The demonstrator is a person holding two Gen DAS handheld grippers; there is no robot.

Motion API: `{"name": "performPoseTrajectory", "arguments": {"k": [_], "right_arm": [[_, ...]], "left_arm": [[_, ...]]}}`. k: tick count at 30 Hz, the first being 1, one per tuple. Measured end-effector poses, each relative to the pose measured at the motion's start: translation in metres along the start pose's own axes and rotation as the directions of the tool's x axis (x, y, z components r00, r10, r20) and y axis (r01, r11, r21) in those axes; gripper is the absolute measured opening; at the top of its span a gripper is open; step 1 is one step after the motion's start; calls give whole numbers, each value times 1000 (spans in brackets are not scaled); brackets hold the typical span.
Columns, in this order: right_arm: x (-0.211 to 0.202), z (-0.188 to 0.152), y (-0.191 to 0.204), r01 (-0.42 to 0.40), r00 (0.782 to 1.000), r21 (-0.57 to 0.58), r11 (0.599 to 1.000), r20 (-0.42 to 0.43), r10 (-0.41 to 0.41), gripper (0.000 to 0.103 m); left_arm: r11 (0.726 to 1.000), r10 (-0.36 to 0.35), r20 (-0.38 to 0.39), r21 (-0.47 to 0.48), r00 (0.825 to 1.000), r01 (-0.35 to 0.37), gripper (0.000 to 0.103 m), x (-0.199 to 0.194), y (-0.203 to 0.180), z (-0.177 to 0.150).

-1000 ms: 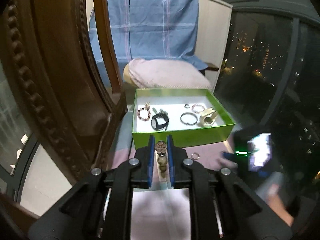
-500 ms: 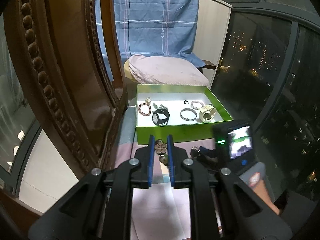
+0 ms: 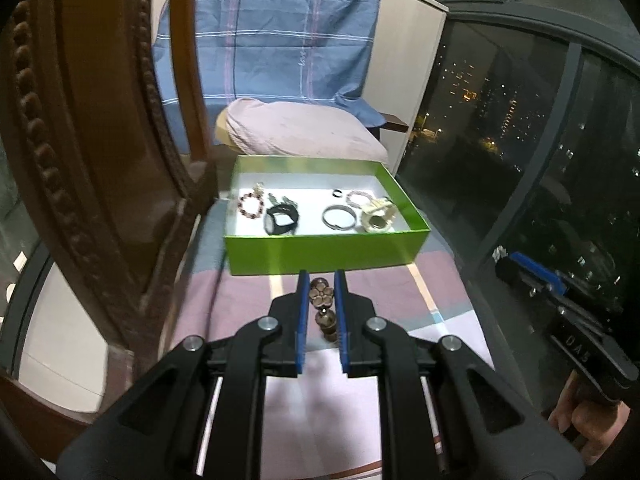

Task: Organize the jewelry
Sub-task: 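Grasp the bead bracelet with the left gripper while the right gripper grasps the small ring, then carry the bead bracelet with the left gripper while the right gripper carries the ring over the box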

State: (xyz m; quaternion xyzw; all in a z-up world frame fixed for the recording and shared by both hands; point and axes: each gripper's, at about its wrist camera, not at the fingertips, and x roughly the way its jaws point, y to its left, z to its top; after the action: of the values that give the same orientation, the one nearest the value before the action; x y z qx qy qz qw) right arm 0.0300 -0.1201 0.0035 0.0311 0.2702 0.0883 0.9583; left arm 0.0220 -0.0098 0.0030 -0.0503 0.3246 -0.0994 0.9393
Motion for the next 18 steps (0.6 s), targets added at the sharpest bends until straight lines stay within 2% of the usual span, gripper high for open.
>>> {"name": "performPoseTrajectory", "arguments": {"k": [11, 18], "right_arm": [[-30, -2, -13, -8, 1000, 10, 1000, -26, 9, 20], [-32, -3, -14, 0, 1000, 17, 1000, -30, 1, 20]], "left_arm": [[999, 12, -9, 36, 1000, -12, 12, 8, -20, -6], [999, 7, -27, 47, 1000, -5, 12, 12, -24, -7]]}}
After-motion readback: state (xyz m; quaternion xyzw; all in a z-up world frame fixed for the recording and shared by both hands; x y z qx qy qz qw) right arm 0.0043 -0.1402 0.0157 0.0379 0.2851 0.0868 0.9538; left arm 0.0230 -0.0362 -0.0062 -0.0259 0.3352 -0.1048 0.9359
